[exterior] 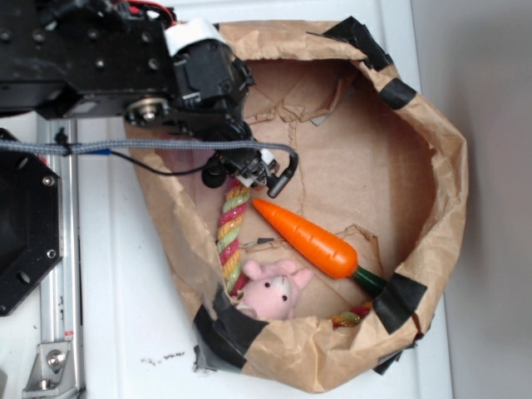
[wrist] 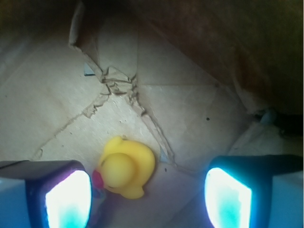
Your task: Grab the yellow duck.
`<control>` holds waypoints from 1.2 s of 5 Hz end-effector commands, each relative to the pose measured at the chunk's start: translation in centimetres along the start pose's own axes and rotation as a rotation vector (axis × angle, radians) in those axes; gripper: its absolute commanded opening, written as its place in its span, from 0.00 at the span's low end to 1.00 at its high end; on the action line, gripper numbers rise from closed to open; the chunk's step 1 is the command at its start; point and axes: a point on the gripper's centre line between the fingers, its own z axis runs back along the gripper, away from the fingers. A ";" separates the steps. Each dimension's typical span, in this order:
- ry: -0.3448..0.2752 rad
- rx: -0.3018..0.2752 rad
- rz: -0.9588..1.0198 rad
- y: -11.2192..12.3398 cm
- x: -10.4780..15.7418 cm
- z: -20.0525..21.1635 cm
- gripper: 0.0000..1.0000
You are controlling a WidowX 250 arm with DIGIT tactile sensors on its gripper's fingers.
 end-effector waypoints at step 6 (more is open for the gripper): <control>-0.108 0.064 -0.017 2.6 1.0 -2.3 1.00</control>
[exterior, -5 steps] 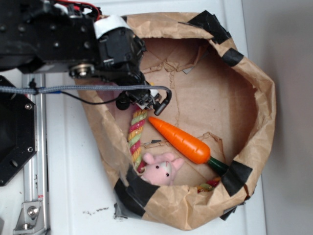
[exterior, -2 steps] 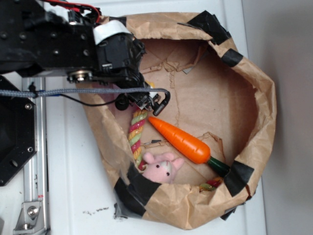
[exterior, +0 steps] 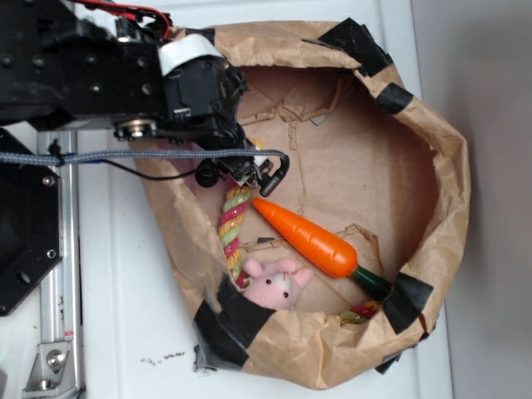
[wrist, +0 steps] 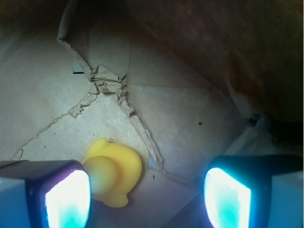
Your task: Grab the yellow duck.
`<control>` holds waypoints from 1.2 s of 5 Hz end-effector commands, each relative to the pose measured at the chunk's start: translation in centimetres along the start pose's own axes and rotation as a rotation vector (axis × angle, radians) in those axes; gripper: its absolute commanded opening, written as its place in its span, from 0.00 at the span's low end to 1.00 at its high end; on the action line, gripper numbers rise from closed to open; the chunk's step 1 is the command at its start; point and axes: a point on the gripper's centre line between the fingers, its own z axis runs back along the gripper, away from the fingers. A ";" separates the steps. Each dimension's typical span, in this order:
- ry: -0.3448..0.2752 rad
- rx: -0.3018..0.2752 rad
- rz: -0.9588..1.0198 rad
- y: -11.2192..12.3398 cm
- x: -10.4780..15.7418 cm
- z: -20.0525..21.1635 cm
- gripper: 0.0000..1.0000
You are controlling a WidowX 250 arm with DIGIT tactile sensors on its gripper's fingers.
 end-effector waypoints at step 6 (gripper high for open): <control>-0.092 -0.121 -0.004 -1.4 1.3 -0.8 1.00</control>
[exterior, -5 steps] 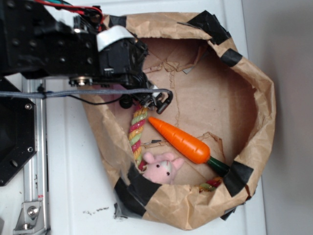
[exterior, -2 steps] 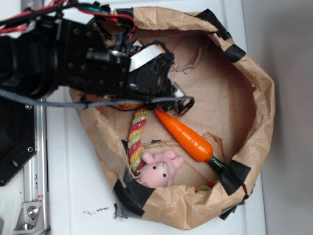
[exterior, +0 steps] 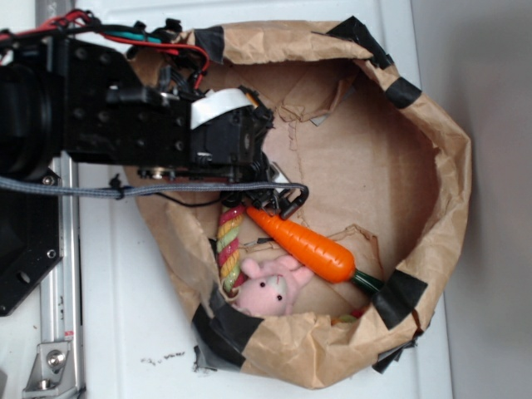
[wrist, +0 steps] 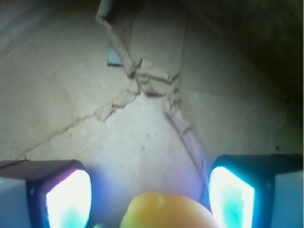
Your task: Grab the yellow duck.
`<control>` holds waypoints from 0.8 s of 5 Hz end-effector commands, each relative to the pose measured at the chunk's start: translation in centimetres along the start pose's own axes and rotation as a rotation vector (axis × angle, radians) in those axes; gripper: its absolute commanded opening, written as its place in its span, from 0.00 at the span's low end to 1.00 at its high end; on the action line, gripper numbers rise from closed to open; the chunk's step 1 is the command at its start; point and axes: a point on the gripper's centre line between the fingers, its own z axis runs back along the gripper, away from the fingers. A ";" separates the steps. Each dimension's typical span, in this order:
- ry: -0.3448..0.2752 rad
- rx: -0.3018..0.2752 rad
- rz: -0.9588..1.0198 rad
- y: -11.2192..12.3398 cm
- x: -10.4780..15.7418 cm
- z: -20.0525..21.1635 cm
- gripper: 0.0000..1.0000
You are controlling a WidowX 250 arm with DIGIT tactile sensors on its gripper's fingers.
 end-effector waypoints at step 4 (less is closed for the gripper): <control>0.069 -0.104 0.038 1.2 1.4 3.6 1.00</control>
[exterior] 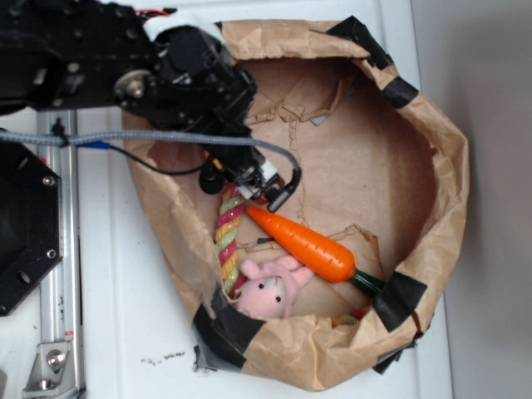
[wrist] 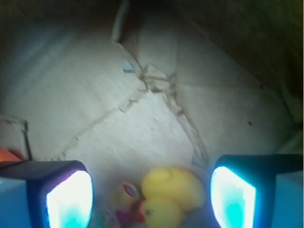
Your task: Grab the yellow duck.
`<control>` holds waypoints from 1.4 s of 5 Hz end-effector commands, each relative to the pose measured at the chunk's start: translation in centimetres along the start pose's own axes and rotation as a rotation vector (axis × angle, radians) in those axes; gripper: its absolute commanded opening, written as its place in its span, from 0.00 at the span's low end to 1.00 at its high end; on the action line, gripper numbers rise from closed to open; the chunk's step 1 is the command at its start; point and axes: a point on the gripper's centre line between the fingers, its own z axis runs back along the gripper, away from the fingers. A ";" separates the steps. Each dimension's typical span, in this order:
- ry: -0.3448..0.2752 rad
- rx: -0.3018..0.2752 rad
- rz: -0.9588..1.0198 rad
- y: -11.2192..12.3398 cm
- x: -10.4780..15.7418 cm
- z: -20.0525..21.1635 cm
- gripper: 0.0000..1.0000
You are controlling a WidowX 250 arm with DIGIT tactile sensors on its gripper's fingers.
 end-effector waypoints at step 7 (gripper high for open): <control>0.108 0.217 -0.053 2.5 -1.7 -4.5 0.00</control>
